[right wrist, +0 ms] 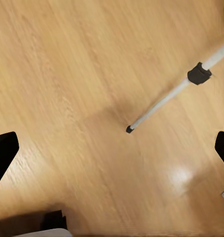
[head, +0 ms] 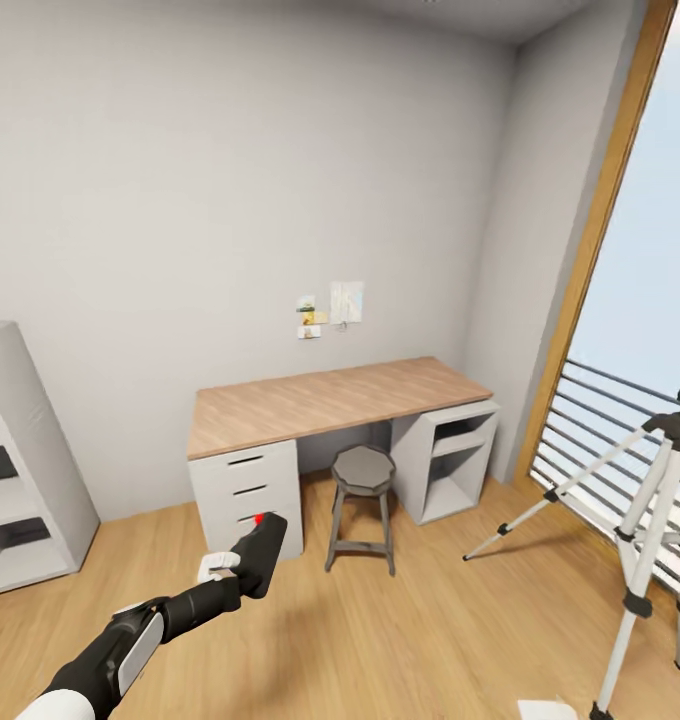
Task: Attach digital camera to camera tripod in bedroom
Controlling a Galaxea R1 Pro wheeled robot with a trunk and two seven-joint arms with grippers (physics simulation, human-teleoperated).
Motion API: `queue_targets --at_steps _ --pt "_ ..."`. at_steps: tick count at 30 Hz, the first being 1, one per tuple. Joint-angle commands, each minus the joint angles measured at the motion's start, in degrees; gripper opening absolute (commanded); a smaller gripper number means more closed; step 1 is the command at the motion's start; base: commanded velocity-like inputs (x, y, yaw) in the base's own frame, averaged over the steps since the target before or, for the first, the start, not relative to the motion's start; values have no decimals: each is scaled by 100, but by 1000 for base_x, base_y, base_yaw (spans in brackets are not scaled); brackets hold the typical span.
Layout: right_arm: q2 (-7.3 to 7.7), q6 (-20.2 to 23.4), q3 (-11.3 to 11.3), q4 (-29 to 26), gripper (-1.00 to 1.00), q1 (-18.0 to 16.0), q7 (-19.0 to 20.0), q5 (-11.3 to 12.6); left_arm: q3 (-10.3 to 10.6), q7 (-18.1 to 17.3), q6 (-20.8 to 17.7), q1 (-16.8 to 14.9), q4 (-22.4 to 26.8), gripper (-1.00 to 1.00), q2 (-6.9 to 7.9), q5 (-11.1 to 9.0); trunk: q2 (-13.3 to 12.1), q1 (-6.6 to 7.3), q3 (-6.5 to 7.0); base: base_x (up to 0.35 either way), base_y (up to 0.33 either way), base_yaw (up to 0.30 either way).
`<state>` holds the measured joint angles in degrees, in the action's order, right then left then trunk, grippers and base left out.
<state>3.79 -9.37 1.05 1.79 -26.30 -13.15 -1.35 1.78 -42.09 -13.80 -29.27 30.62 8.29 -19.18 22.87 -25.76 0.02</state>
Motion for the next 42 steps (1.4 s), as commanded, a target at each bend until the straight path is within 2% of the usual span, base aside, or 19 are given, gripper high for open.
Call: queue_targets --at_steps 1,42 --pt "-1 -32 13 20 100 -7 -12 -14 17 -8 -44 0 5 -100 6 -60 5 -2 -2 0 0 -286" --pt "-1 -21 9 21 100 -7 -12 -23 28 -9 -97 0 17 -100 19 -62 5 -2 -2 1 0 -287"
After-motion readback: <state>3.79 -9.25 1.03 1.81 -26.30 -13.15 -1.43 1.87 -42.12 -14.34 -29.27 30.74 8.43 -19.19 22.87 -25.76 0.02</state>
